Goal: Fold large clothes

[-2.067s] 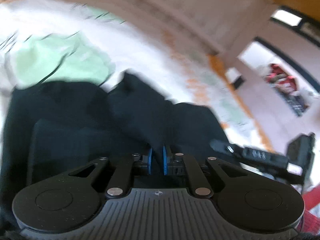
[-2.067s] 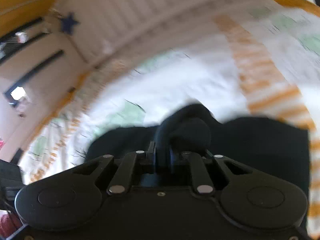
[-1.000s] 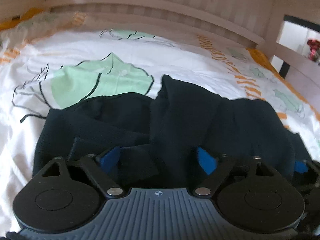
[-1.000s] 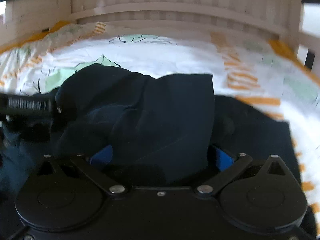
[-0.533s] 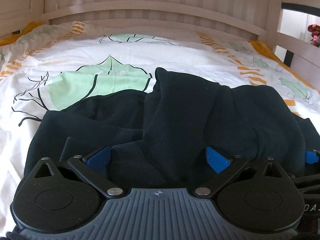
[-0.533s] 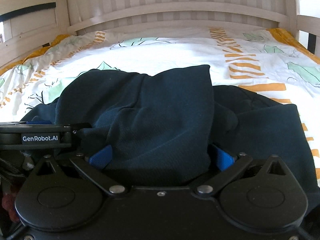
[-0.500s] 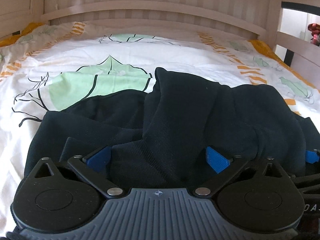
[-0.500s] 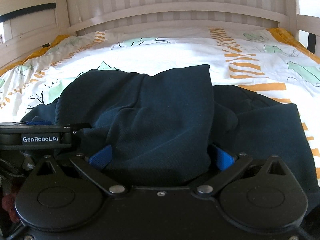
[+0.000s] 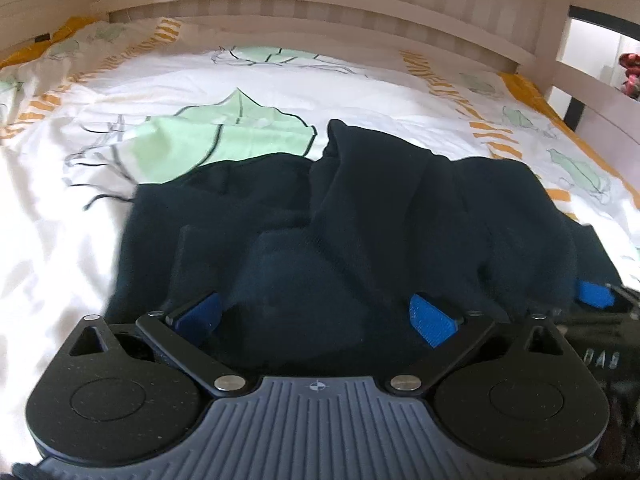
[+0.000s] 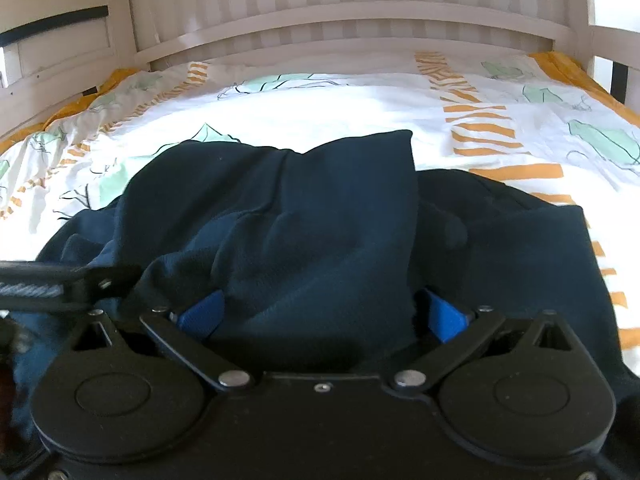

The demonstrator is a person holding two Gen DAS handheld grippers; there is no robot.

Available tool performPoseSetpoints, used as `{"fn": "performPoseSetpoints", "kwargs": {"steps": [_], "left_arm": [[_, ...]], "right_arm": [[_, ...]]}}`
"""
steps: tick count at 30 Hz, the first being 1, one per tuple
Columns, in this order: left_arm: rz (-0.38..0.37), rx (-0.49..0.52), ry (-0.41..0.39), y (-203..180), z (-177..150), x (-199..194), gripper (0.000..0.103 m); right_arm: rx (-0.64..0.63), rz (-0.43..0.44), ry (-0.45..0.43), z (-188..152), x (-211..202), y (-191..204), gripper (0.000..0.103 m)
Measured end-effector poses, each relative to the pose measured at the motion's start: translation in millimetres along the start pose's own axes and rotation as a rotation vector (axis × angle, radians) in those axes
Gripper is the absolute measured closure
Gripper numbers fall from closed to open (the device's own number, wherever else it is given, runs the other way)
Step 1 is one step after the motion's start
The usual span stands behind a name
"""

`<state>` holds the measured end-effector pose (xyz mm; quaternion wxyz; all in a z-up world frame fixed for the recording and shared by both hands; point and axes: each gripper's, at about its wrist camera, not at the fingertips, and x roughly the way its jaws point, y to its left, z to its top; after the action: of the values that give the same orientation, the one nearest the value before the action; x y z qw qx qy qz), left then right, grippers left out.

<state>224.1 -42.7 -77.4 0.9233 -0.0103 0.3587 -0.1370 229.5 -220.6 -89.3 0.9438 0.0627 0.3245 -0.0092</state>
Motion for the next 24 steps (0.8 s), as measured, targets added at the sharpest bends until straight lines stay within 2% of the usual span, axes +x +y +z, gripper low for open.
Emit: {"fn": "performPoseSetpoints", "kwargs": {"steps": [4, 8, 14, 17, 20, 24], "left_arm": [[0.003, 0.034, -0.015, 4, -15, -33, 0.002], [-0.015, 0.021, 0.000, 9, -28, -57, 0.002], [0.022, 0.017, -0.064, 11, -48, -99, 0.002], [0.040, 0.009, -0.086, 13, -58, -120, 0.002], [0.029, -0.011, -0.063, 18, -65, -137, 0.002], [0.017, -0.065, -0.034, 28, -75, -156, 0.002]], "right_arm": [[0.013, -0.002, -0.020, -12, -30, 0, 0.001], [0.027, 0.027, -0.045, -26, -63, 1, 0.001], [0.070, 0.101, -0.044, -45, -103, 9, 0.001], [0.081, 0.100, -0.083, -57, -128, 15, 0.001], [0.080, 0.099, -0.122, -66, -151, 21, 0.001], [0.149, 0.119, -0.115, -71, -178, 22, 0.001]]}}
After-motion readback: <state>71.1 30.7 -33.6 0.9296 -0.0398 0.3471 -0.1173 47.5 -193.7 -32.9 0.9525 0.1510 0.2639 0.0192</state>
